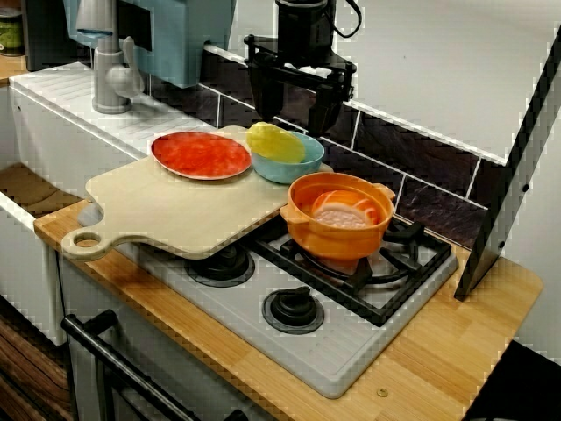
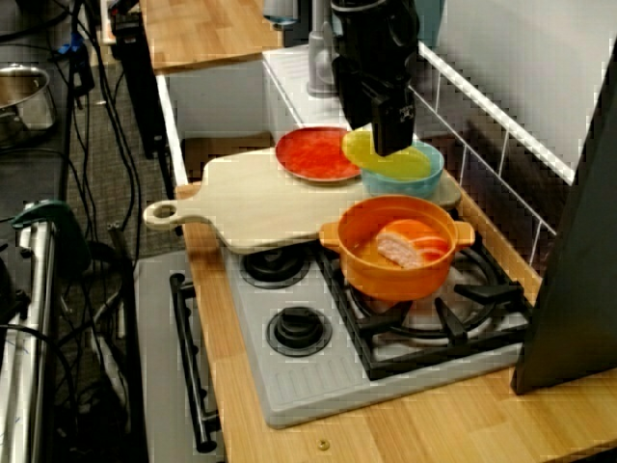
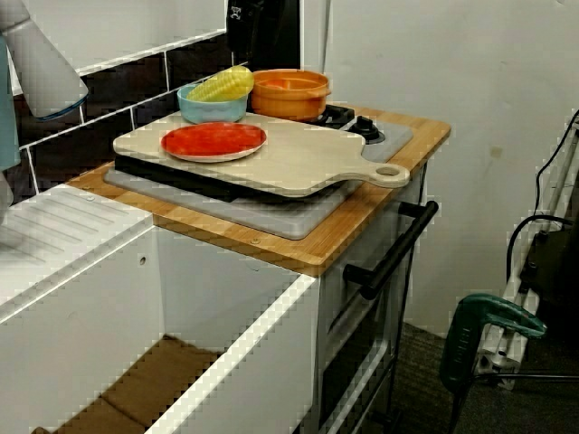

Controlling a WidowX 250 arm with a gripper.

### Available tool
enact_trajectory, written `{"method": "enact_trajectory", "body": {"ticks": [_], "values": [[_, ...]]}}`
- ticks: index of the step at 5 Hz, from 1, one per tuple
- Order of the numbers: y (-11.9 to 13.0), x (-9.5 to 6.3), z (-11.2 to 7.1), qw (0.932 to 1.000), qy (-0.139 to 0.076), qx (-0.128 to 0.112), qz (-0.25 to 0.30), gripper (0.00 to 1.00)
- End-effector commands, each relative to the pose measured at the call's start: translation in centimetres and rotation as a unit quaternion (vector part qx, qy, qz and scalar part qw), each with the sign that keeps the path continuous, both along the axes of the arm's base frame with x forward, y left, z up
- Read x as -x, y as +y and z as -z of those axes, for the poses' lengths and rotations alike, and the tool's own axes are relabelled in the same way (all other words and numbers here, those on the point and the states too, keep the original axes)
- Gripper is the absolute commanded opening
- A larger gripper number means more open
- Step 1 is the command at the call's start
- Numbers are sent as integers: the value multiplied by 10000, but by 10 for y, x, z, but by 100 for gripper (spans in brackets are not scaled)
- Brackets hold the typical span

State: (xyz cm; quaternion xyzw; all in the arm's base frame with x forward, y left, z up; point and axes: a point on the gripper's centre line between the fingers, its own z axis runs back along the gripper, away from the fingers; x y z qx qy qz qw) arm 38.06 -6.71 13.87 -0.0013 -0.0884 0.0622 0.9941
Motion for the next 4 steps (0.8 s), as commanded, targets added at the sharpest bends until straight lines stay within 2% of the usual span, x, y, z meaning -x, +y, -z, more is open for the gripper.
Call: {"method": "enact_trajectory", "body": {"ticks": [1,2,4], "values": [[-5,0,-28,9993,-349,35,121,100],[-7,3,-28,9995,-274,91,84,100],[-12,9,-21,9996,-270,33,101,100]]}}
